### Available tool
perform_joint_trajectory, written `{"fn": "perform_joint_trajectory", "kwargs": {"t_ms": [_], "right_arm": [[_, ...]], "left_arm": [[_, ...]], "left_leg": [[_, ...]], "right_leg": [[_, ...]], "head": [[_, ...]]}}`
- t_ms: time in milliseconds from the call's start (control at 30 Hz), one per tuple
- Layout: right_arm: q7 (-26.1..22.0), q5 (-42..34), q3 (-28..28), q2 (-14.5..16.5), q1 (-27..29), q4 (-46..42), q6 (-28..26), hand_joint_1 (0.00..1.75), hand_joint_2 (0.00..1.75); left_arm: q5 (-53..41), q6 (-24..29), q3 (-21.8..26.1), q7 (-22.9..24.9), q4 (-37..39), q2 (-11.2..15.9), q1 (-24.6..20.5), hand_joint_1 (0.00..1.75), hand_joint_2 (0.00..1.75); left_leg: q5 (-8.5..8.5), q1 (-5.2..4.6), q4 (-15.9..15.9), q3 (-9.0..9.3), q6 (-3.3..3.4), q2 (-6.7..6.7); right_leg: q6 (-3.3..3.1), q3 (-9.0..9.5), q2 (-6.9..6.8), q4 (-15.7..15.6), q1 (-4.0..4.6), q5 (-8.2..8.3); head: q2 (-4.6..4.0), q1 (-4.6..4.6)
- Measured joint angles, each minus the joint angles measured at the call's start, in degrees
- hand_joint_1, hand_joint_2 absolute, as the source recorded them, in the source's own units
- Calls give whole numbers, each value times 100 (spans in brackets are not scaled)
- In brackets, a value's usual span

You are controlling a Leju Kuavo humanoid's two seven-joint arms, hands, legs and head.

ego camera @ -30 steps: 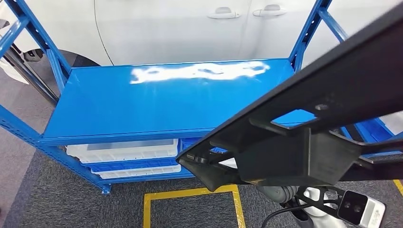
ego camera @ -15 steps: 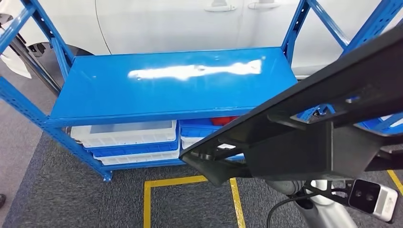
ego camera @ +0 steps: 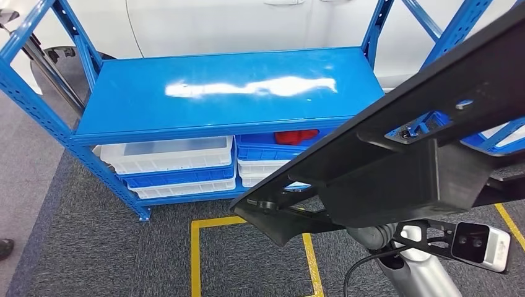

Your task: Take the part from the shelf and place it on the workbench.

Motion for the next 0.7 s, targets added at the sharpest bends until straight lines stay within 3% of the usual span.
{"fn": "perform_joint_trajectory", "kwargs": {"t_ms": [100,167,233,267,300,333,400,467,500,600,633,700], "right_arm": [[0,16,6,1,-3,63,-9,175,175],[0,21,31,1,-22,104,-94,175,175],[0,9,78,-2,-47,142,-214,175,175],[0,-3,113,-5,-56,160,-287,175,175],[0,-17,150,-9,-62,176,-360,175,175],[0,-31,187,-12,-67,188,-432,175,175],[0,-51,245,-13,-75,200,-541,175,175],[0,-65,281,-13,-88,197,-597,175,175],[0,-74,292,-13,-92,196,-612,175,175],[0,-83,307,-1,-37,182,-643,175,175],[0,-52,305,9,18,168,-627,175,175],[0,87,291,31,191,121,-498,175,175]], "left_arm": [[-4,-3,13,8,0,-22,12,0,0],[-10,-7,16,8,0,-31,16,0,0],[-17,-10,16,10,0,-40,18,0,0],[-20,-9,16,12,0,-42,19,0,0],[-22,-6,16,15,0,-43,19,0,0],[-25,-4,16,16,0,-44,19,0,0],[-32,2,16,18,0,-45,16,0,0],[-50,4,15,17,0,-50,7,0,0],[-60,4,15,16,0,-52,5,0,0],[-78,4,14,19,0,-68,14,0,0],[-80,8,14,20,0,-78,12,0,0],[-81,20,14,23,0,-99,7,0,0]], "left_leg": [[55,6,-10,-57,-105,-6],[-288,6,310,-196,-172,-21],[-816,32,1028,-405,-224,-26],[-961,45,1382,-481,-245,-26],[-979,58,1600,-490,-262,-26],[-886,71,1629,-411,-275,-26],[-599,97,1055,42,-286,-33],[-563,85,294,529,-250,-60],[-605,70,86,644,-218,-73],[-548,53,-41,642,-86,-62],[-496,60,-64,608,-31,-47],[-388,63,-81,510,54,-23]], "right_leg": [[-68,3,-4,-191,0,93],[-134,-82,-33,-243,-30,217],[-164,-216,-47,-215,-16,309],[-164,-296,-49,-190,-12,352],[-158,-379,-50,-160,-11,392],[-148,-463,-50,-123,-14,428],[-113,-612,-45,-36,-26,478],[-58,-723,-41,37,-27,526],[-25,-754,-42,54,-29,559],[77,-799,-23,67,-40,612],[100,-843,-8,158,-43,500],[126,-1020,15,662,-58,36]], "head": [[0,-1],[0,-1],[0,-1],[0,-1],[0,-1],[0,-1],[0,-1],[0,-1],[0,-1],[0,0],[0,1],[0,1]]}}
